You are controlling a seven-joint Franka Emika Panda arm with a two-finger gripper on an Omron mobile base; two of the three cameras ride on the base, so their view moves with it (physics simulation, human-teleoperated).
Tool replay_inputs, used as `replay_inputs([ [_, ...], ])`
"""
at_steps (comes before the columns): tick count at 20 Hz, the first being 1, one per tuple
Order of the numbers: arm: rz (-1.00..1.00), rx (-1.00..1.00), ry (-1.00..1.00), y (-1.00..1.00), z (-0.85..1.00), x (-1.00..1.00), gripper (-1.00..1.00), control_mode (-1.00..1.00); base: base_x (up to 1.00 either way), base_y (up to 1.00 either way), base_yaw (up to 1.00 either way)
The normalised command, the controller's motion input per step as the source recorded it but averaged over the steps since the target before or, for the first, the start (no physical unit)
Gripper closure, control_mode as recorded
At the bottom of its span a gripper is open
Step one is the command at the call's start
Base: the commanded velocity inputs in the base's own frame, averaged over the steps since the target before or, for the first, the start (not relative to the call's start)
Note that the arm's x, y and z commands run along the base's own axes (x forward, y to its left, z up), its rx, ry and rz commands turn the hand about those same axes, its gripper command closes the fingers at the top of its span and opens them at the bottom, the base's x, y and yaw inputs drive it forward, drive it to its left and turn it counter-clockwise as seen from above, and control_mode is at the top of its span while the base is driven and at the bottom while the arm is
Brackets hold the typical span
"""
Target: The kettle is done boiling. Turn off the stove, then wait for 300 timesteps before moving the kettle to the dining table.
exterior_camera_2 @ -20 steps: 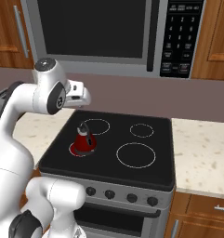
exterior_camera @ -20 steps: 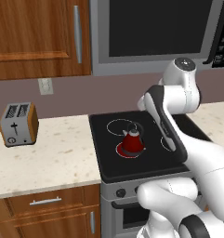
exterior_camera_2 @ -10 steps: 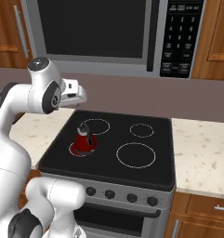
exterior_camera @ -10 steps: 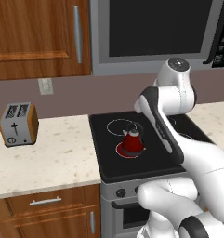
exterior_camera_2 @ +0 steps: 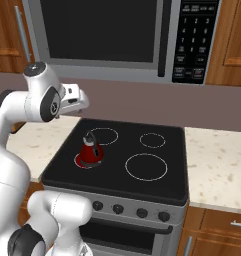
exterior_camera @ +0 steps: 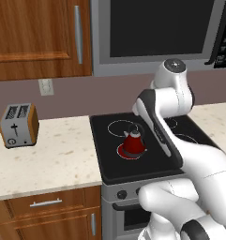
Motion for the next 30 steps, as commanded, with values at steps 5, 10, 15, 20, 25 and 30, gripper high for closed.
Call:
replay_inputs([
  [5,0.01,-0.04,0.0,0.19,0.0,-0.03,-1.0,-1.0,0.0,0.0,0.0],
  [10,0.0,0.0,-0.03,0.02,0.0,-0.12,-1.0,-1.0,0.0,0.0,0.0],
  [15,0.0,0.0,-0.08,0.0,0.0,-0.21,-1.0,-1.0,0.0,0.0,0.0],
  [20,0.0,0.0,0.0,0.0,0.0,0.0,-1.0,-1.0,0.0,0.0,0.0],
  [25,0.0,0.0,0.0,0.0,0.0,0.0,-1.0,-1.0,0.0,0.0,0.0],
  [30,0.0,0.0,0.0,-0.08,0.0,-0.01,-1.0,1.0,-0.03,-0.15,0.0],
])
